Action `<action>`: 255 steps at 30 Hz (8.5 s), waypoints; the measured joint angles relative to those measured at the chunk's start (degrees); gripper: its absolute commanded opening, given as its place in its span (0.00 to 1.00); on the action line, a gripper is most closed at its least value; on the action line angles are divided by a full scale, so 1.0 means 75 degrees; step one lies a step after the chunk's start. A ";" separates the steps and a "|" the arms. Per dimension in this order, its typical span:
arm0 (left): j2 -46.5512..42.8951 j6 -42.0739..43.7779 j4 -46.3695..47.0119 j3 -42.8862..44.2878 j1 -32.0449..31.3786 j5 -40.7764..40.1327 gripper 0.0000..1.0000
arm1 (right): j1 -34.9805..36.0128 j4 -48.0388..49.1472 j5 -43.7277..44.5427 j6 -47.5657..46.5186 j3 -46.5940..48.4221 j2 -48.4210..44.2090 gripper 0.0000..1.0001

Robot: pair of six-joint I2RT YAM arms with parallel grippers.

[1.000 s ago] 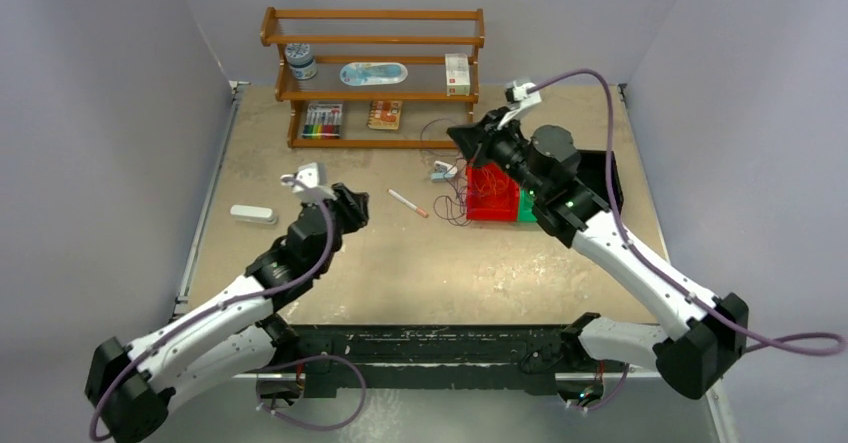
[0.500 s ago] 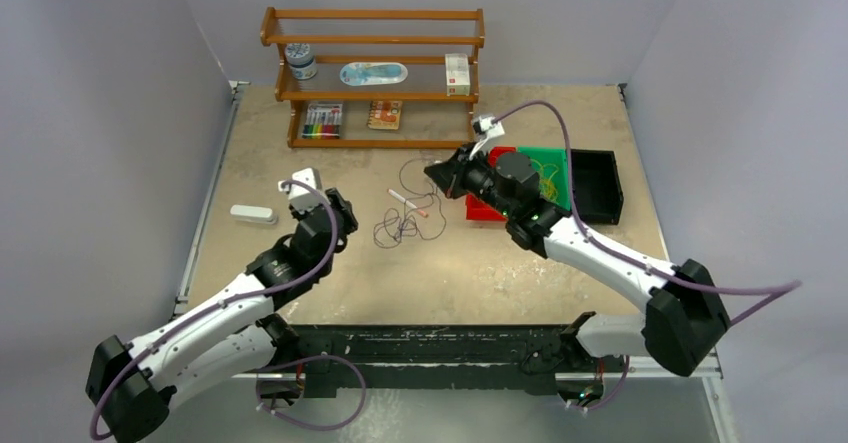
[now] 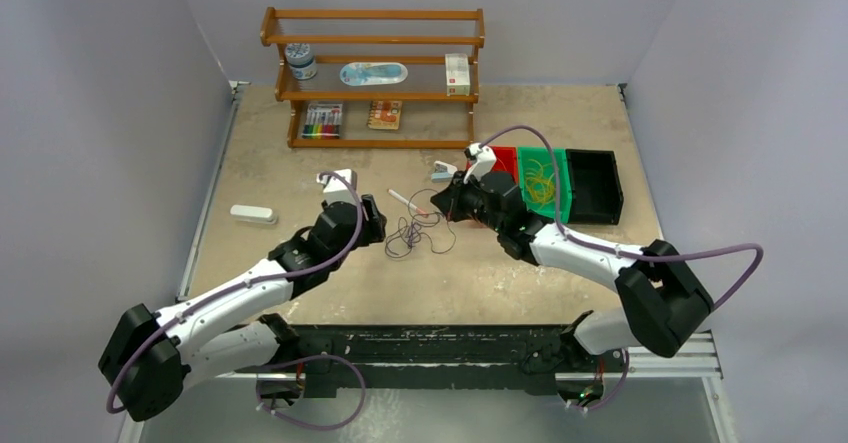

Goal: Untangle the cables

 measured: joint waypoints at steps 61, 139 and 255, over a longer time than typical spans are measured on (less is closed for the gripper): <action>0.2460 -0.0764 0.0866 0.1378 0.1247 -0.0117 0.00 | 0.0166 -0.3745 0.2305 -0.3311 0.1737 -0.4447 0.00; 0.1588 0.1343 -0.2562 0.8055 0.1722 0.4264 0.00 | 0.1125 0.4301 -0.1871 -0.3203 0.1530 0.2512 0.23; 0.2378 0.1789 -0.0233 0.9617 0.1722 0.2460 0.00 | 0.1320 0.0388 -0.0216 -0.5438 0.2393 -0.1970 0.79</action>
